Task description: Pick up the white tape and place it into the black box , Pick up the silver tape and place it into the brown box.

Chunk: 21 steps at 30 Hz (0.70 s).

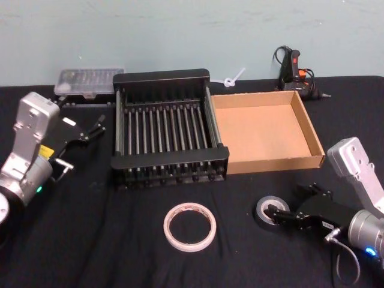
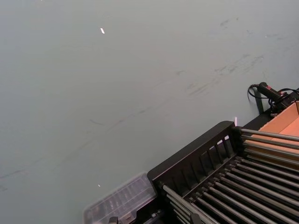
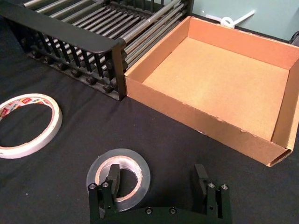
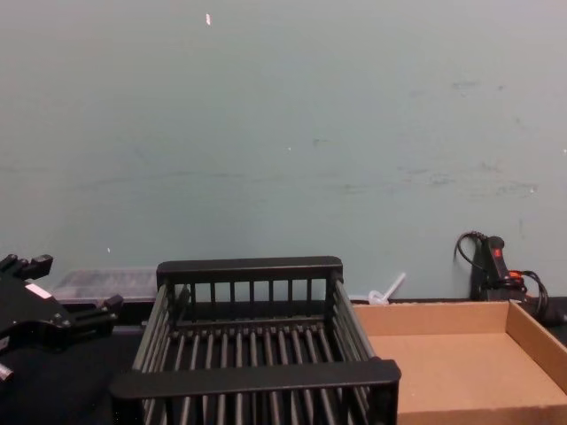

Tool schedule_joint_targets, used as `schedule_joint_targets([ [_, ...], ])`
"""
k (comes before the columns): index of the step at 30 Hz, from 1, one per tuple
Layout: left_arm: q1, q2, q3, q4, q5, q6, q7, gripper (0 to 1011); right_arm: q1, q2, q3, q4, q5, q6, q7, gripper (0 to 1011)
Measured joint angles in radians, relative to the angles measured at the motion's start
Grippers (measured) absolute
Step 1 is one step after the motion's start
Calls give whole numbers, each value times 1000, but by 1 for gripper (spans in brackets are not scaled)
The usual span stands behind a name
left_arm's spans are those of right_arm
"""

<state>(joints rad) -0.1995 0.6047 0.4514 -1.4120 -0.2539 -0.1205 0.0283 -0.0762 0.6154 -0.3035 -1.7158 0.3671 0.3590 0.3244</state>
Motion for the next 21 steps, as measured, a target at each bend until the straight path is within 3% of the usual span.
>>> schedule_joint_targets([
  [13, 0, 0, 0, 0, 0, 0, 0, 1001, 1, -5, 1, 3, -10, 2, 0, 1003],
  [21, 0, 0, 0, 0, 0, 0, 0, 1001, 0, -4, 1, 2, -8, 1, 0, 809],
])
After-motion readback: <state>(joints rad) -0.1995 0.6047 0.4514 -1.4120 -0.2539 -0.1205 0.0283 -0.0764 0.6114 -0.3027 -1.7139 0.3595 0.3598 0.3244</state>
